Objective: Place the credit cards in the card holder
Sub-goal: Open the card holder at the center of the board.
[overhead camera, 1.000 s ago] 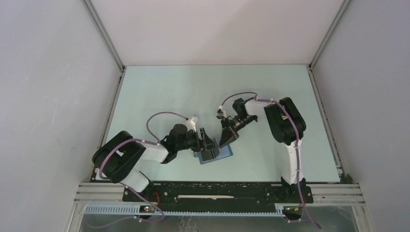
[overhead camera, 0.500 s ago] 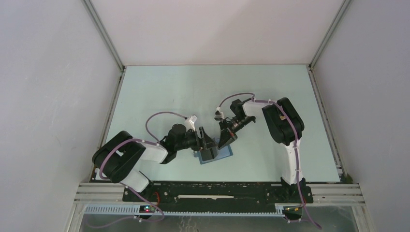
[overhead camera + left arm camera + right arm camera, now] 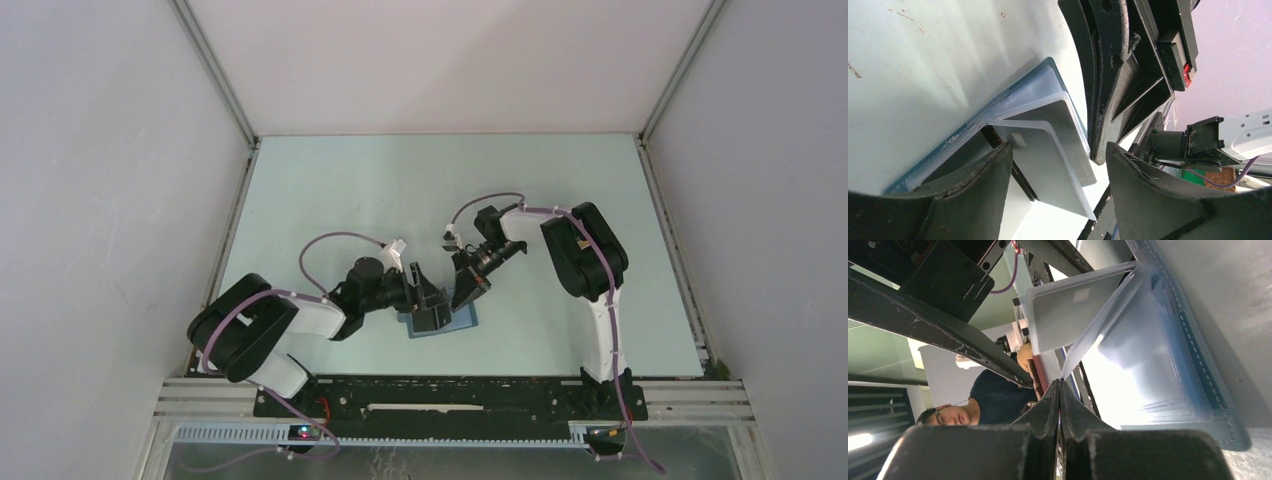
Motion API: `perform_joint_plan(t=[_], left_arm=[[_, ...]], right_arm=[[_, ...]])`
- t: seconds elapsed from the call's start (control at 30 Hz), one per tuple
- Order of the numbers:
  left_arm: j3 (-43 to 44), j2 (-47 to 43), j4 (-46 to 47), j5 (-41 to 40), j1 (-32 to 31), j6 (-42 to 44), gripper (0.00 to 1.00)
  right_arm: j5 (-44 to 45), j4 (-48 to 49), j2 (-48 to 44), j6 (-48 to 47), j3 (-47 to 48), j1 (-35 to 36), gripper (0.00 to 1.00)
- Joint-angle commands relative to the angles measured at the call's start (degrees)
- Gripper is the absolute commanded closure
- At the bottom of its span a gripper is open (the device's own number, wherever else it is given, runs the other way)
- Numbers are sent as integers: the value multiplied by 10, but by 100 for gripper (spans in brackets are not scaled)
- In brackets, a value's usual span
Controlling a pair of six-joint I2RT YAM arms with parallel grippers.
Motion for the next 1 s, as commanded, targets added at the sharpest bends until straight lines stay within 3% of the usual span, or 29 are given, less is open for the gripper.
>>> perform_joint_plan(t=[0.0, 0.23, 0.5, 0.97], left_arm=[[-19, -33, -3, -14, 3, 0, 27], [-20, -37, -12, -18, 4, 3, 29], [-21, -41, -12, -22, 3, 3, 31], [-40, -65, -13, -38, 4, -1, 31]], right_arm=[[12, 5, 0, -2, 17, -2, 92], [-19, -4, -1, -17, 21, 4, 74], [-35, -8, -11, -22, 35, 32, 61], [-47, -10, 1, -23, 46, 51, 54]])
